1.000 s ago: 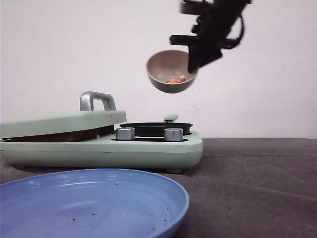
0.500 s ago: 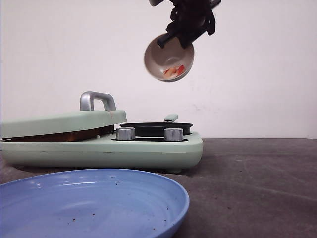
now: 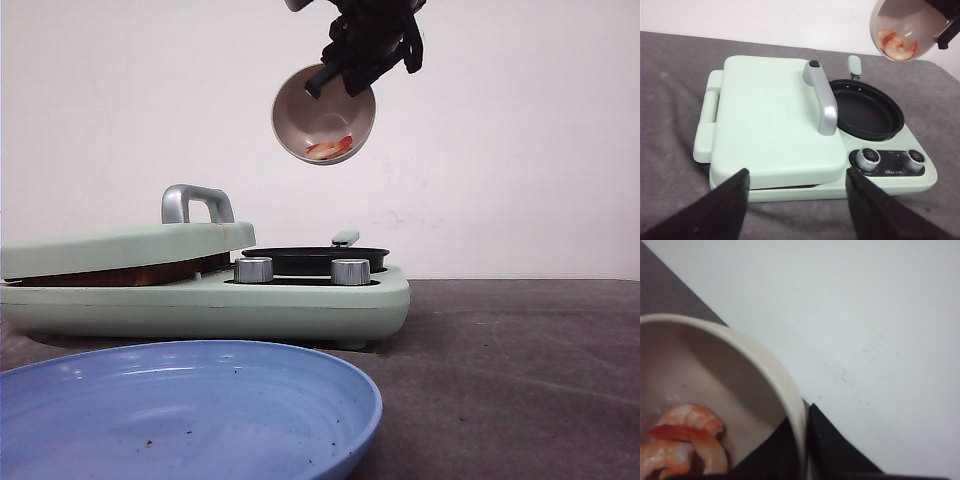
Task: Make breakfast with bread and shrimp
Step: 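Tilt the bowl with the right gripper to pour shrimp into the pan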
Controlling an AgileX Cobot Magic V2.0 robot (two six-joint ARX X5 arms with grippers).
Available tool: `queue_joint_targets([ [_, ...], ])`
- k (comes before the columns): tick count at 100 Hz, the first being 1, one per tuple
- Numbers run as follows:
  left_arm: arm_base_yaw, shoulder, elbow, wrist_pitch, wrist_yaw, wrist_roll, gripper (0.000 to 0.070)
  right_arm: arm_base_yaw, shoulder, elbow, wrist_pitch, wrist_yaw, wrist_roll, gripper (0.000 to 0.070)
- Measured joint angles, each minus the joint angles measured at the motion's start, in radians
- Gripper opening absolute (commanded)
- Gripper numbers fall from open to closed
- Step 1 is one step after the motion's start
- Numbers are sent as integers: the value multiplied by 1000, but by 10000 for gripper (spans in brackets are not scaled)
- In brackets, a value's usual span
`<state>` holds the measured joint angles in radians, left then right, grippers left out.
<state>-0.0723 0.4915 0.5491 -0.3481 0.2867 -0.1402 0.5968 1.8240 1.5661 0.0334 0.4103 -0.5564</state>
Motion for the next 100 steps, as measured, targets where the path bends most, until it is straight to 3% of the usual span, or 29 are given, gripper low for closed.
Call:
queue_joint_targets([
  [17, 0, 0, 0, 0, 0, 0, 312, 0, 0, 0, -2, -3, 50, 0],
  [31, 0, 0, 0, -1, 0, 11, 312, -16, 2, 0, -14, -52, 187, 0],
  [47, 0, 0, 0, -2, 0, 19, 312, -31, 30, -2, 95, -72, 299, 0],
  [60, 0, 0, 0, -10, 0, 28, 312, -37, 38, -72, 259, -74, 320, 0],
  [100, 0, 0, 0, -14, 0, 53, 312, -52, 42, -495, 941, -124, 331, 0],
])
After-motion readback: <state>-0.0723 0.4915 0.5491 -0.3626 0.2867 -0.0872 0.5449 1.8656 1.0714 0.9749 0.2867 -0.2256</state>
